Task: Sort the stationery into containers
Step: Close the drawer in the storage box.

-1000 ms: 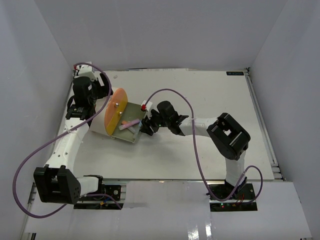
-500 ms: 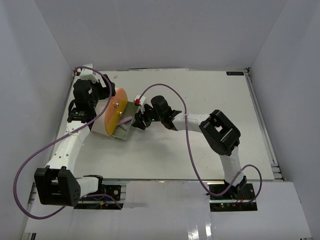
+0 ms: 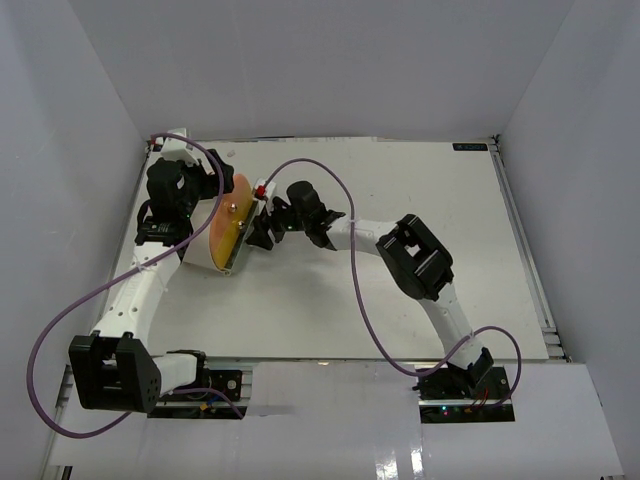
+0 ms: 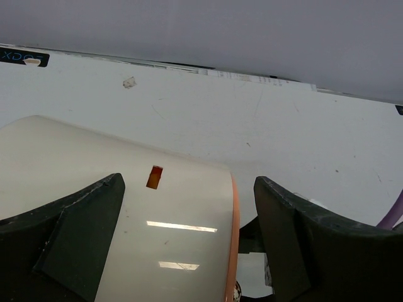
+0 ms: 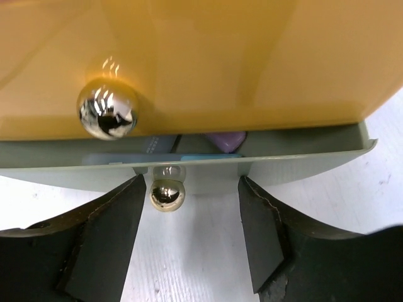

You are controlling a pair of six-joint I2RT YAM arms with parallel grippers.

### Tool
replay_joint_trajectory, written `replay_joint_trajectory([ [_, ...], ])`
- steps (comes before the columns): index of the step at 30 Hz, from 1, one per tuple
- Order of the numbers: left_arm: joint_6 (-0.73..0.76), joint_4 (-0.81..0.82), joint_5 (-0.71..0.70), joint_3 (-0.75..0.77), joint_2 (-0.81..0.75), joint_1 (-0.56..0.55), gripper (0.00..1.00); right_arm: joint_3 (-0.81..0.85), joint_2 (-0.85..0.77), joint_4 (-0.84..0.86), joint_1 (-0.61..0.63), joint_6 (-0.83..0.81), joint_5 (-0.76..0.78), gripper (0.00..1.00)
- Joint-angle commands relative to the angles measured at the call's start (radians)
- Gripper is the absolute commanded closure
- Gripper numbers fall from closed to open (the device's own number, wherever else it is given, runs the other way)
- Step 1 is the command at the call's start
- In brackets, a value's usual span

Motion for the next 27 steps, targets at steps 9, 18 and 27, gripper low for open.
replay_joint_trajectory([
  [9,-0.054,-0.128,0.081,-0.053,0.015,-0.001,0.05,0.199,0.078,0.080,0.013,0.095,-0.069,0.30],
  [18,-0.055,-0.125,0.086,-0.038,-0.008,0.000,0.05,0.042,-0.060,0.069,0.007,0.045,-0.032,0.19],
  [27,-0.054,-0.113,0.078,-0.037,-0.008,0.000,0.04,-0.104,-0.163,0.071,-0.004,0.030,0.000,0.21],
])
